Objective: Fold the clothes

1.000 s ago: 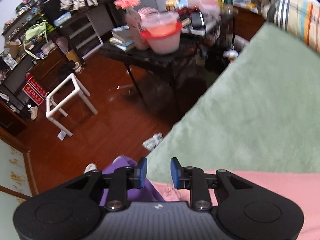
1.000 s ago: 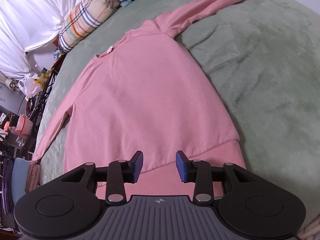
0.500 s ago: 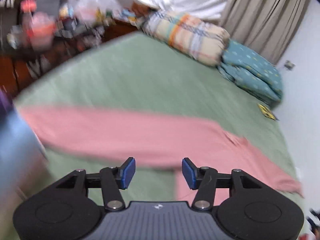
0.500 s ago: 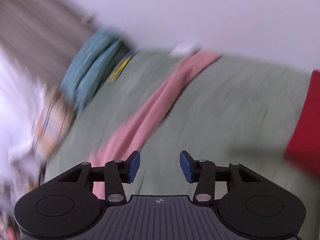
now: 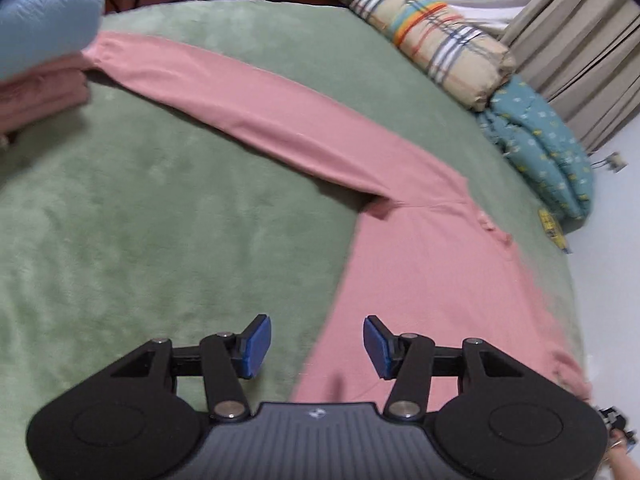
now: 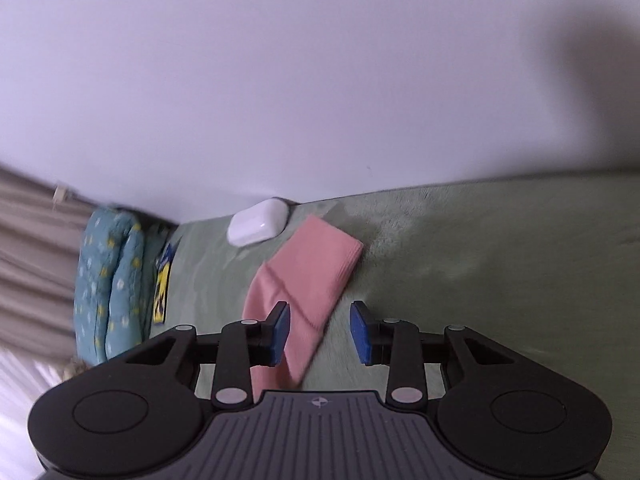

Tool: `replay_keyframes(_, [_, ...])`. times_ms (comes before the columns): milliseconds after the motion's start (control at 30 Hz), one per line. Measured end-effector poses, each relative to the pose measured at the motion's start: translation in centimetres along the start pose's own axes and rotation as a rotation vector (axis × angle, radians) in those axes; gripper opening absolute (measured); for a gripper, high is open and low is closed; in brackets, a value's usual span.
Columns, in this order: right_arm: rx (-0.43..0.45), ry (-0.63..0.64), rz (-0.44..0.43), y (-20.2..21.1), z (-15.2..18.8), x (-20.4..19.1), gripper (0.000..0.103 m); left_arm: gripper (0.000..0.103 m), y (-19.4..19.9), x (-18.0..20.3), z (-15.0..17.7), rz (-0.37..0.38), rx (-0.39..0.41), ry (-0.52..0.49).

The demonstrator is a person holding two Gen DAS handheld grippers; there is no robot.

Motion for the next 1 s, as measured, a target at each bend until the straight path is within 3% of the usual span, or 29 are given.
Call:
replay_keyframes(100, [0.038,0.024,0.031,-0.8,0.1,-0.7,0.006,0.050,0.3,-0.9,-0.6,-0.042,-0.020,-0.015])
replay_keyframes(233, [0.136,0.143,0.089,2.0,-0.8,-2.1,0.006,0.050,0.8,-1.6,-1.3,-0.054,-0.016,-0.013])
replay_keyframes(300, [0.189,0.210,0.088,5.3,-3.2,-2.6,0.006,0.050,1.0,-1.8,-1.5,-0.041,-0.015,-0.011])
replay_keyframes(400, [0.190,0.267,0.077,8.3,-5.6,-2.3,0.005,0.050,0.4,-1.7,-1.1,-0.019,-0.037,-0.014])
replay_keyframes(500, [0.178,0.325,0.094,8.8,-5.7,-2.3,0.005,0.050,-0.4,-1.2,-0.3,0.013,-0.064,-0.032])
replay_keyframes(567, [0.155,0.366,0.154,7.5,-5.5,-2.0,0.006,0.050,-0.2,-0.7,0.2,0.024,-0.070,-0.063])
replay_keyframes(667, [0.137,0.384,0.319,6.5,-5.5,-0.3,0.016,0.050,0.5,-0.6,0.4,0.031,-0.080,-0.067])
replay_keyframes(767, [0.144,0.386,0.351,9.0,-5.3,1.0,0.018,0.051,1.7,-0.9,0.3,0.075,-0.086,-0.060])
replay_keyframes(833, [0.124,0.450,0.304,11.4,-4.5,0.6,0.018,0.051,1.9,-1.2,0.2,0.101,-0.101,-0.063])
replay_keyframes(867, [0.089,0.544,0.245,13.5,-3.0,0.0,0.018,0.051,2.1,-1.3,0.2,0.114,-0.109,-0.065])
replay_keyframes(933, [-0.029,0.704,0.099,17.5,1.2,-0.3,0.018,0.051,1.4,-1.6,0.6,0.133,-0.160,-0.090])
replay_keyframes(1000, [-0.239,0.815,-0.052,22.1,7.8,0.5,0.018,0.051,1.0,-1.7,1.2,0.142,-0.188,-0.115])
Point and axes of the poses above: each gripper's, at about its wrist camera, not at the fingertips, and y roughly against the way its jaws point, x to its right, z to its underside, the point moved 4 cm from there along -y, roughly the way its jaws point, and after that the axes turned 6 degrees about z, right-handed, at the moved point
